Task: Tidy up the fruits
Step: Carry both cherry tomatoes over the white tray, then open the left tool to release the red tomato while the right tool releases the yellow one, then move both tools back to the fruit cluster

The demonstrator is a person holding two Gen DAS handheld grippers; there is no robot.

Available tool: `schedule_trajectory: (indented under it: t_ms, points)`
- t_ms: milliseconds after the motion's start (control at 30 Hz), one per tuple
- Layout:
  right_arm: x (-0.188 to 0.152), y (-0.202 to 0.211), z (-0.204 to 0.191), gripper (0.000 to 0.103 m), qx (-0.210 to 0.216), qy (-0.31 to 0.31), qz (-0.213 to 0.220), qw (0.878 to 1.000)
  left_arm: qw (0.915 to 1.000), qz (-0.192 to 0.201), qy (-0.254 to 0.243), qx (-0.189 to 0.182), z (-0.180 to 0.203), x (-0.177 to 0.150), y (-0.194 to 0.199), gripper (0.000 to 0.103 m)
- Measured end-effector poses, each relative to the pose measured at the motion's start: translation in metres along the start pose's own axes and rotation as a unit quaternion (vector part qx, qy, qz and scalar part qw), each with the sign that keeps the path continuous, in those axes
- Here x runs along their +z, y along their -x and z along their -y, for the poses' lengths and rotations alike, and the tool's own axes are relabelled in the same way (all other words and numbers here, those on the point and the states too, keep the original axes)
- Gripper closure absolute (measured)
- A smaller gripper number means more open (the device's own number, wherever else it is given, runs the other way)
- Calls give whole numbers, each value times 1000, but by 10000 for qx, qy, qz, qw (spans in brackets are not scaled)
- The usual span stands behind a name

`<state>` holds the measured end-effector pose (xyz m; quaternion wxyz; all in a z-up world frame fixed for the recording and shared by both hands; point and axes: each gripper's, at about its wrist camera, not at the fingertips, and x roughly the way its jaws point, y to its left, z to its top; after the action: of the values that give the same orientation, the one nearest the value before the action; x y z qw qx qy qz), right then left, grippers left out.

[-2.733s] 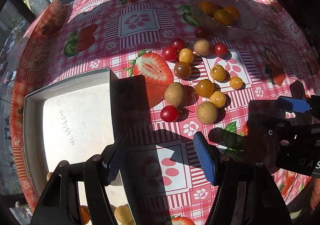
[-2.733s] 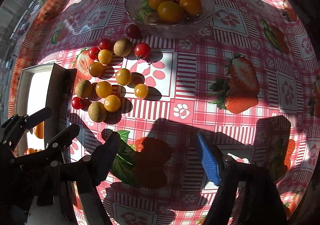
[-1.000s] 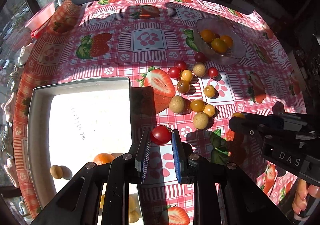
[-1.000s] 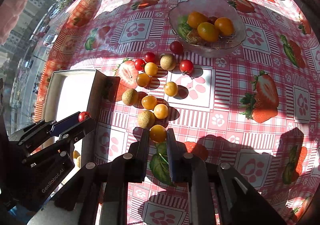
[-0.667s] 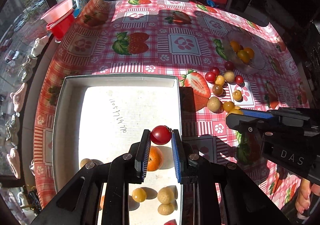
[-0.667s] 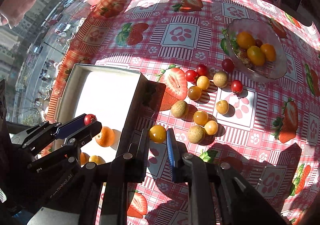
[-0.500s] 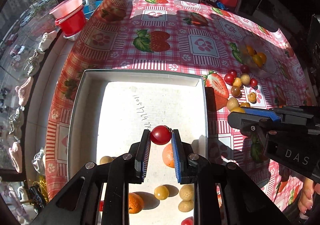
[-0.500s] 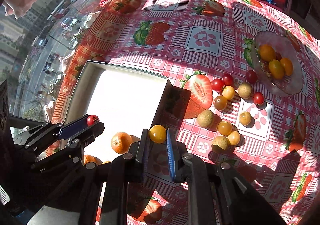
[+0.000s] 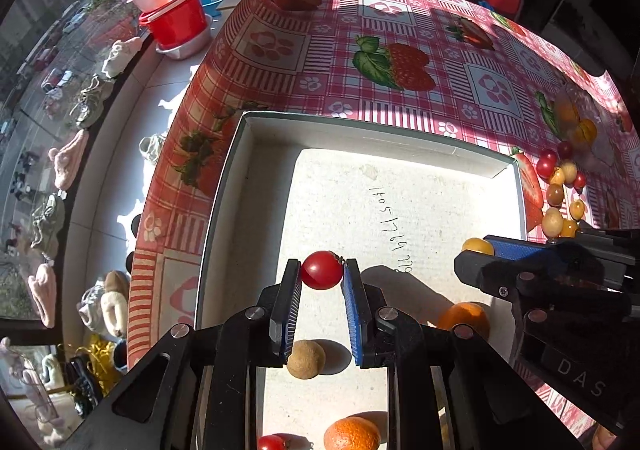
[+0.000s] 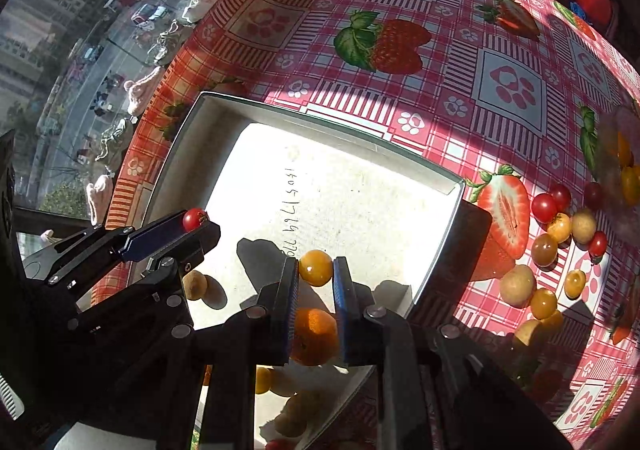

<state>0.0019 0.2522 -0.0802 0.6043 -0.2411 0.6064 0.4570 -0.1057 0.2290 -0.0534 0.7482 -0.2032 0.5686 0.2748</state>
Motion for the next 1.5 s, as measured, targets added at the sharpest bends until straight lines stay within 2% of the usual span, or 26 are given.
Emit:
schedule_trajectory:
  t_ms: [433, 467, 500, 567, 667, 767, 833, 933, 1133, 1500]
  points:
    - [2, -31, 8, 84, -338, -44, -321, 9989, 9995, -282, -75, 84, 0, -2, -24, 79]
    - [2, -32, 8, 84, -338, -32, -329, 9989, 9995, -279, -72, 109, 0, -2, -24, 73]
    - [2, -32, 7, 82, -332, -16, -332, 9989, 9995, -296, -69, 108, 0, -2, -25, 47]
    - [4, -31, 7, 79, -352, -15, -337, 9988, 9990, -239, -19, 385, -3, -3, -23, 33]
    - [6, -31, 10, 57, -276, -127, -344, 9989, 9987, -344, 97, 350, -10, -4, -24, 33]
    - [8, -25, 14, 38, 56, -225, -259, 9994, 9988, -363, 110, 309, -12, -5, -22, 33]
    - [5, -18, 10, 20, 193, -197, -152, 9995, 9988, -307, 6, 376, -7, -6, -17, 33]
    - [4, -7, 3, 19, 107, -120, -35, 9999, 9989, -272, -106, 357, 2, -8, -10, 33]
    - [-11, 15, 19, 19, 43, -355, 42, 9994, 9989, -189, -342, 267, 30, -17, 10, 33]
    - [-56, 48, 101, 19, -290, -1069, 121, 9938, 9956, -144, -922, -72, 91, -29, 30, 33]
